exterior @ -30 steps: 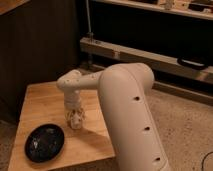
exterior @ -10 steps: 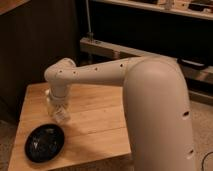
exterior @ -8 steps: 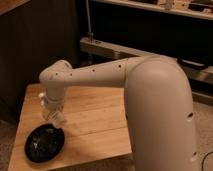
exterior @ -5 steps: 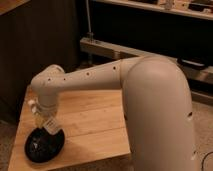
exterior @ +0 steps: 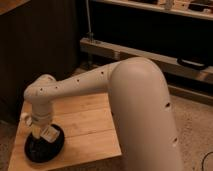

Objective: Place the bottle in the ceramic bowl

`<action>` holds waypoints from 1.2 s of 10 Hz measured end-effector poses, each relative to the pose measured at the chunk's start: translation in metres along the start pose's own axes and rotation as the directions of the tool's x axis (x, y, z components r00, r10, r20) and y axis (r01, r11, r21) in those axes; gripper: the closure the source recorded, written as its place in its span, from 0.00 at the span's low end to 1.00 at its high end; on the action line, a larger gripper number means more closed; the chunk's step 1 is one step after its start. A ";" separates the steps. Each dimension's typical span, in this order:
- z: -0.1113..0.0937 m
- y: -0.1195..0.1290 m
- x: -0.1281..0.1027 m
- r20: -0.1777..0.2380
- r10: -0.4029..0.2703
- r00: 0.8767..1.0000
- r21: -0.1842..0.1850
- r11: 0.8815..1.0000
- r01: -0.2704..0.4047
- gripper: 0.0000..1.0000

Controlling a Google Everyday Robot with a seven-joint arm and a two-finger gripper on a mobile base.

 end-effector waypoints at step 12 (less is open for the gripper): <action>0.058 -0.018 0.016 -0.088 -0.074 0.993 -0.067 0.995 0.069 0.50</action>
